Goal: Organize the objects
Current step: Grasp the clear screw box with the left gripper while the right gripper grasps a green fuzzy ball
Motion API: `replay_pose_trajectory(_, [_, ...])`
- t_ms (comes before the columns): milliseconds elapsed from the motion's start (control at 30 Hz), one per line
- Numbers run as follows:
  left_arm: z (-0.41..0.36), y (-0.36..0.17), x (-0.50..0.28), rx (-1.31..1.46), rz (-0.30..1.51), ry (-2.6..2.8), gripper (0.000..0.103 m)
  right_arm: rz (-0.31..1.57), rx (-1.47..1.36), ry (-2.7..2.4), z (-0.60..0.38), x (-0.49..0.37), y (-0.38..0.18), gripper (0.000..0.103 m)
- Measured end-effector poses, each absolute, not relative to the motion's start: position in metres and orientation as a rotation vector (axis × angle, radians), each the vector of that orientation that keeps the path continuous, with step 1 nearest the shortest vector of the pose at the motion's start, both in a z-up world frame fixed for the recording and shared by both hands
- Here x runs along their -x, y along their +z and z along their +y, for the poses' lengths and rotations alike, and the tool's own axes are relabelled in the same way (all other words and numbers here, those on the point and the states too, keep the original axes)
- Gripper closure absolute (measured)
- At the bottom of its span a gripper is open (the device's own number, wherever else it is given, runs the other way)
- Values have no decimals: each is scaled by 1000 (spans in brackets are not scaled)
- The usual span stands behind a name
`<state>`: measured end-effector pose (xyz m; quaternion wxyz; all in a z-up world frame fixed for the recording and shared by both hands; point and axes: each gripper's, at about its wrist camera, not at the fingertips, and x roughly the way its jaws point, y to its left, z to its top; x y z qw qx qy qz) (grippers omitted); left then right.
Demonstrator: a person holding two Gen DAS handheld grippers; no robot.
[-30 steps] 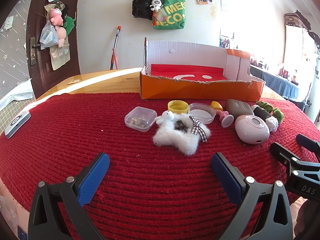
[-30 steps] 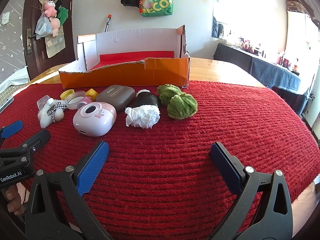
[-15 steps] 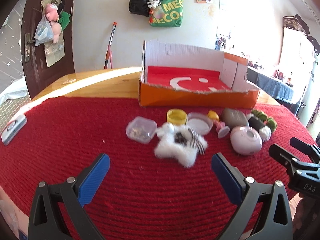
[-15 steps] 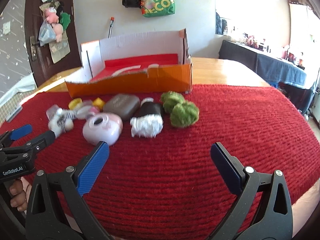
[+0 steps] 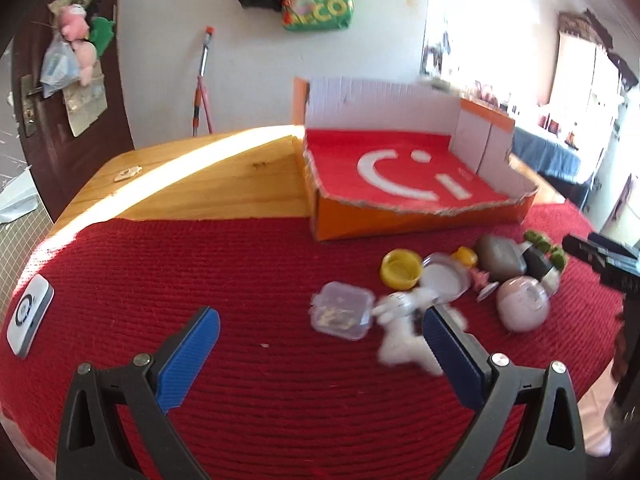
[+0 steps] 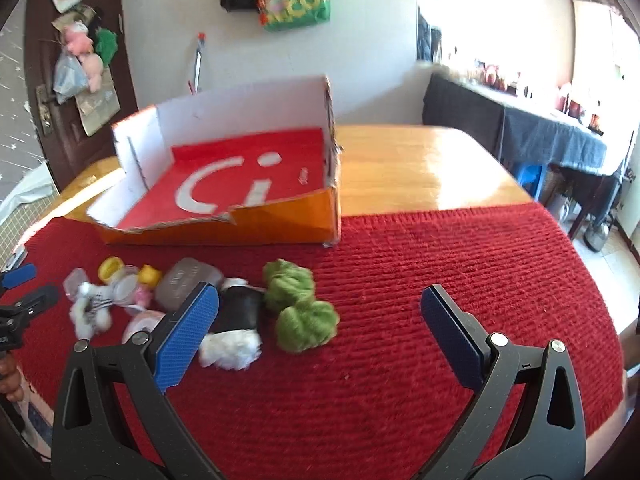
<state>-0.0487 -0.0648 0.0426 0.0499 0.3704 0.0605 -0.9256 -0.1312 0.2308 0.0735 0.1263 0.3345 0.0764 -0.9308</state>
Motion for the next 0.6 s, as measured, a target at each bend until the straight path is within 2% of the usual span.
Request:
replay_pose_trajectory(167, [-84,35,57,-1195,159,-2734,0,197,-1083,-2673,235,155,64,0])
replay_pose_trajectory(433, [-89,26,72,-1329,129,-2780,0,286,-1173,-2625,232,172,53,0])
replay_pose_trajectory(600, [-79,25,79,-1348,24,-2800,1,293,-1196,-2604,231,177,50,0])
